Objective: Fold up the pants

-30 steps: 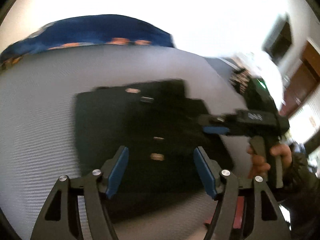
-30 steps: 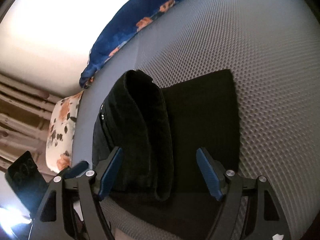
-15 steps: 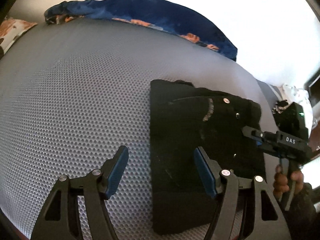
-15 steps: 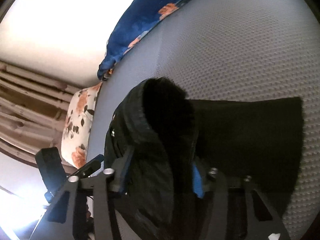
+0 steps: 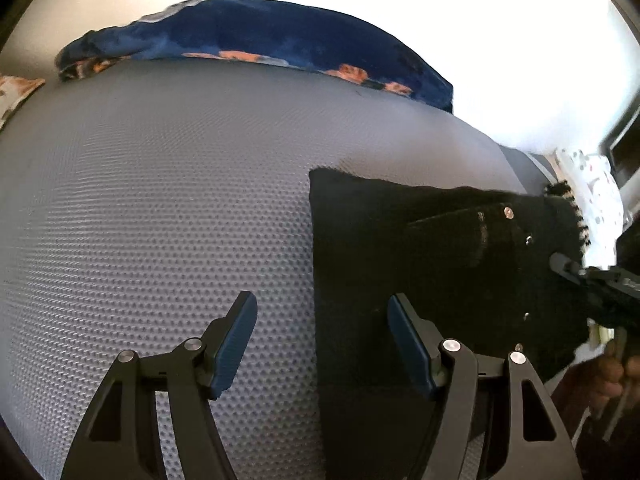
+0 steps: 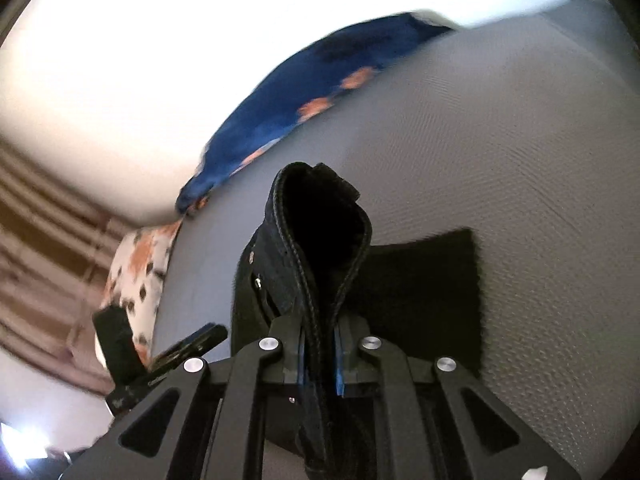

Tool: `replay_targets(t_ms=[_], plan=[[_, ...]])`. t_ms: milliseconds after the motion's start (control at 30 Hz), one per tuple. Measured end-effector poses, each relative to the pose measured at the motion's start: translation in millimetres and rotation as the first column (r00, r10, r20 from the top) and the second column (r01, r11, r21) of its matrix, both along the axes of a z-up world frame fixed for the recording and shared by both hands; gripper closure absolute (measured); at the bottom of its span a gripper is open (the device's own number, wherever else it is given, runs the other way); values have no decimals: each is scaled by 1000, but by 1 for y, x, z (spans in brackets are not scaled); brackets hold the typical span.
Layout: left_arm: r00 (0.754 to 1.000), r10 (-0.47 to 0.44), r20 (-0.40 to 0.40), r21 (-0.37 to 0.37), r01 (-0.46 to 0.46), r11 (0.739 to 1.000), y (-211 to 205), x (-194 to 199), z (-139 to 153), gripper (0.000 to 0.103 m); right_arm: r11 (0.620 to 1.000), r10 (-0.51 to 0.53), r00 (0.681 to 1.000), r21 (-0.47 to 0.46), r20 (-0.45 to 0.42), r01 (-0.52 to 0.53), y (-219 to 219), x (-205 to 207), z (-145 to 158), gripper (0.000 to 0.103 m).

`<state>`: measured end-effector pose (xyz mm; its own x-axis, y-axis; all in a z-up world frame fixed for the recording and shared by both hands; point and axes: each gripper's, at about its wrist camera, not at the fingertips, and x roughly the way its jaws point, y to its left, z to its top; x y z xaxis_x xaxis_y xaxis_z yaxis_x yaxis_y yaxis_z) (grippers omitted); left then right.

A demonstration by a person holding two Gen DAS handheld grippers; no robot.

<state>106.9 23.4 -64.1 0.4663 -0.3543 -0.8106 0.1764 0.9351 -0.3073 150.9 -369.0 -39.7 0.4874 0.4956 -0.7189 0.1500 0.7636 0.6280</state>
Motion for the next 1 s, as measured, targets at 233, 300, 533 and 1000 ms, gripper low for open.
replay_targets(t_ms=[233,300,533,1000], plan=[[998,-62,-28,58,63,996,-17,-2,-16,35,989,-123,983,63,-133,133,-32,-13,-58,88],[996,-81,-49,72,84,994,-20,-2,-24,35,994,-102,986,33,-130,107,-30,-12,-50,80],[992,-110,-57,62,113,992,-22,-14,-24,35,995,-66,991,-82,-112,57,-21,-37,-18,66],[973,-227,-45,83,231,970,-32,-58,-19,35,978,-32,997,-206,-65,18,-2,-89,13,93]])
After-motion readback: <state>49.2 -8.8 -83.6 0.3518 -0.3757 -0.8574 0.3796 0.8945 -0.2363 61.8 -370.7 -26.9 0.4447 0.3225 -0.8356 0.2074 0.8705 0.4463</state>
